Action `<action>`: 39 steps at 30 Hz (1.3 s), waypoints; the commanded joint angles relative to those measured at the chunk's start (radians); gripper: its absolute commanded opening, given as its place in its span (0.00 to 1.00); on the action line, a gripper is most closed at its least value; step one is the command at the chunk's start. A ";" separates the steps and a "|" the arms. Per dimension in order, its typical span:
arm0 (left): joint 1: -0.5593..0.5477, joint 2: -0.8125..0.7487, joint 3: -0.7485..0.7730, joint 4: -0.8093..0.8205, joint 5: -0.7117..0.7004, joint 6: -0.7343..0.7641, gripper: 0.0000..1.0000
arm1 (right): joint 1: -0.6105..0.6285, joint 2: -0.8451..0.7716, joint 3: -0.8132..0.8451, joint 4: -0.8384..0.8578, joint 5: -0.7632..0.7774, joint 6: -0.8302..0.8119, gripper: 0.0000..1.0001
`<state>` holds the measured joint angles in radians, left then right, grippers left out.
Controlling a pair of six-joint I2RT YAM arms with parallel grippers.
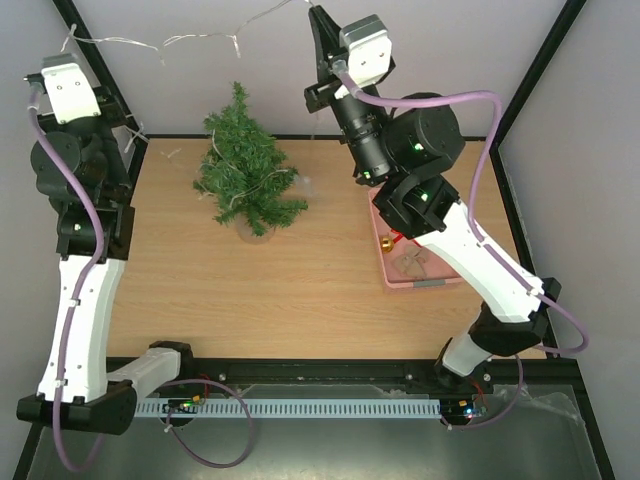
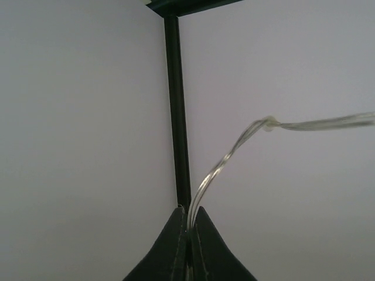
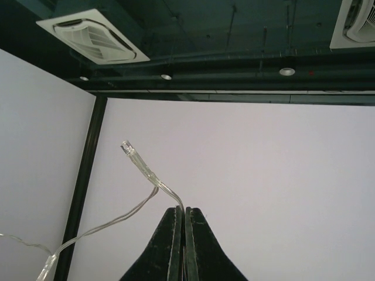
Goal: Decorate the small christmas tree
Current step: Wrap the decoration item around the Christmas tree.
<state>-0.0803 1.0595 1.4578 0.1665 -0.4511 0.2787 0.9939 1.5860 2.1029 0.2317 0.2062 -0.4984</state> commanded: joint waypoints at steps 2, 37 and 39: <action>0.016 -0.052 0.066 -0.061 0.043 -0.012 0.03 | -0.003 -0.020 0.011 0.057 0.017 -0.018 0.02; -0.036 -0.690 -0.537 -0.238 0.568 -0.463 0.03 | -0.002 -0.324 -0.524 0.088 -0.129 0.084 0.02; -0.036 -0.677 -0.539 -0.267 0.565 -0.481 0.03 | -0.002 -0.324 -0.525 0.086 -0.114 0.078 0.02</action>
<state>-0.1143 0.3668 0.9455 -0.1524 -0.0074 -0.0944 0.9939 1.2766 1.5673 0.2798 0.0826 -0.4225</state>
